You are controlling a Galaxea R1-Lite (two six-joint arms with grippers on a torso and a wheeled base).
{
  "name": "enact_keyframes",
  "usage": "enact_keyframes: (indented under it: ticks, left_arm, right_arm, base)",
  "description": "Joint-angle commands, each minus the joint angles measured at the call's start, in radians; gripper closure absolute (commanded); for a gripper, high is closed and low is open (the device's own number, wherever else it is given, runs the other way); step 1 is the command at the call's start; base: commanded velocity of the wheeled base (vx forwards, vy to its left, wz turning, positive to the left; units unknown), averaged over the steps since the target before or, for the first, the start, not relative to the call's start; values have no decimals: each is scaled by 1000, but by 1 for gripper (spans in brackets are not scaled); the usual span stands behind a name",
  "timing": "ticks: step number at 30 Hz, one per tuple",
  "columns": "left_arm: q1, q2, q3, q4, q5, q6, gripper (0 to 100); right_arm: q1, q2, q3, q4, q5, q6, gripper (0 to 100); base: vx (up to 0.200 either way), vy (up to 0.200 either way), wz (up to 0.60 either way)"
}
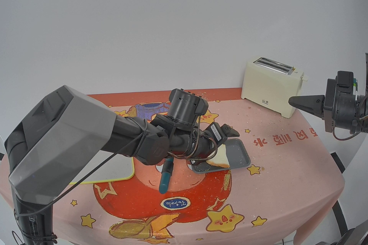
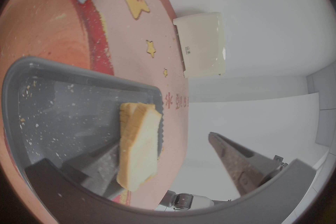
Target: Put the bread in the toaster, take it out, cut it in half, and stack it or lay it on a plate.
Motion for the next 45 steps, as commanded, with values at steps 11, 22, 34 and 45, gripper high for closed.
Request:
enact_keyframes:
  ticks: [11, 22, 34, 45]
  left_arm:
    - [-25, -64, -13, 111, 119, 41, 0]
    - [-40, -75, -31, 200, 141, 61, 0]
    - [-45, -121, -30, 279, 187, 61, 0]
    - [-56, -144, 7, 315, 207, 61, 0]
  right_arm:
    - [0, -5, 0, 0, 2, 0, 100]
    - [0, -19, 0, 0, 0, 0, 100]
    - [-7, -25, -1, 1, 0, -1, 100]
    - [-16, -36, -3, 1, 0, -1, 100]
  base:
    - [0, 0, 0]
    - [0, 0, 0]
    - [0, 0, 0]
    - [0, 0, 0]
